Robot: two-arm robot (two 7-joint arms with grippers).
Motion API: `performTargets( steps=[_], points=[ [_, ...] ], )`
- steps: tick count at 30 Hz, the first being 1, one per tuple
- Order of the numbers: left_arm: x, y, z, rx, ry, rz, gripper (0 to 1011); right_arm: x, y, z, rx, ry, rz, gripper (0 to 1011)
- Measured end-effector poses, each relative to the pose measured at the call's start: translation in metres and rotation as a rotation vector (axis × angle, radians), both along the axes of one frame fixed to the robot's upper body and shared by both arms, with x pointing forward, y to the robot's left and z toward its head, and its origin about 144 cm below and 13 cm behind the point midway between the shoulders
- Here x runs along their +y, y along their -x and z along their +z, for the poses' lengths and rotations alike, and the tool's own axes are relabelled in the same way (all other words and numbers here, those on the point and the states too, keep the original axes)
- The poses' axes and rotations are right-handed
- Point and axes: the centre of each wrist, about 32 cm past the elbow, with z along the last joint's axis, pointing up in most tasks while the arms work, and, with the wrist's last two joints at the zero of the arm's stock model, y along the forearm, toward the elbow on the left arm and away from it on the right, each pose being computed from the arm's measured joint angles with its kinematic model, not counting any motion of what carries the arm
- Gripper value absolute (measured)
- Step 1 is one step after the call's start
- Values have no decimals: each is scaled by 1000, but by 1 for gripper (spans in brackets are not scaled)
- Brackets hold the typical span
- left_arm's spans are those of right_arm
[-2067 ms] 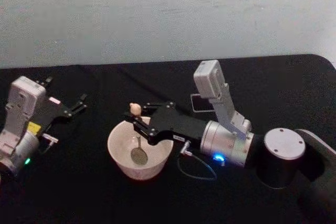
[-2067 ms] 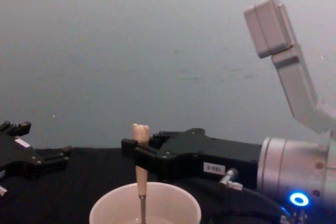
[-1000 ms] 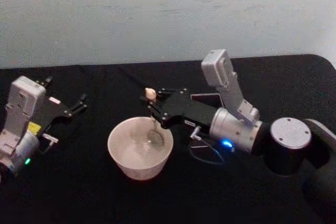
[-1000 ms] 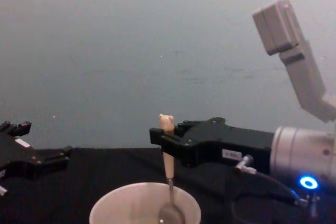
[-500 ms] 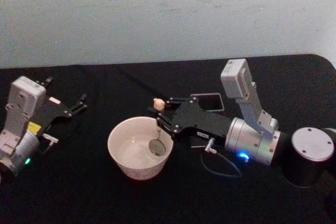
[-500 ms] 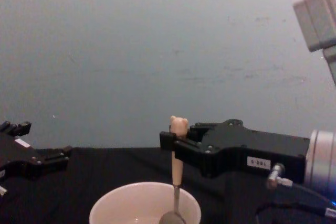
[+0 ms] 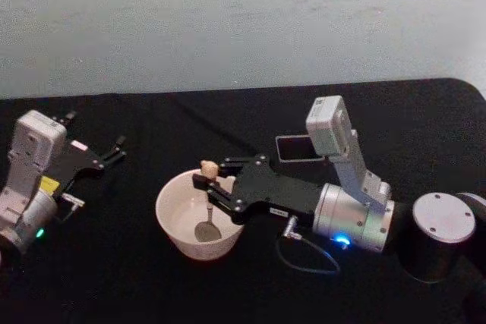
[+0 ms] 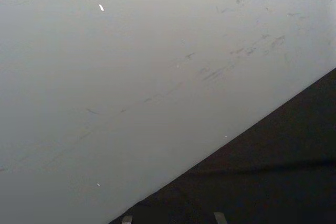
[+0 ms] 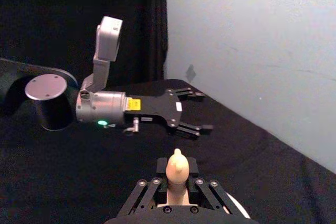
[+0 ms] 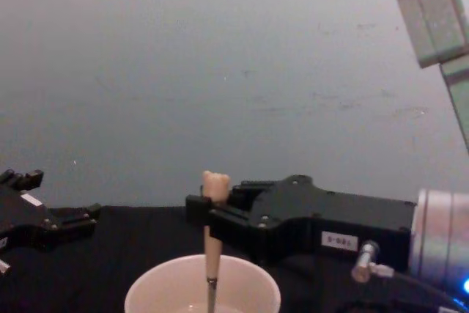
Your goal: Pick up the stirring spoon with one hand, stir inside the cup, then place it back in its original position.
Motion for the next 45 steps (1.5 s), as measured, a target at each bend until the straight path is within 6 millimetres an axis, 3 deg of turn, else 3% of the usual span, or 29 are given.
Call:
performTargets(
  steps=[11,21,34,45],
  points=[
    [0,0,0,0,0,0,1001,17,-11,1,-2,4,0,207],
    [0,0,0,0,0,0,1001,27,-33,3,-18,12,-71,207],
    [0,0,0,0,0,0,1001,10,-47,4,-30,22,-151,207],
    [0,0,0,0,0,0,1002,-13,-31,3,-27,34,-124,207]
  ],
)
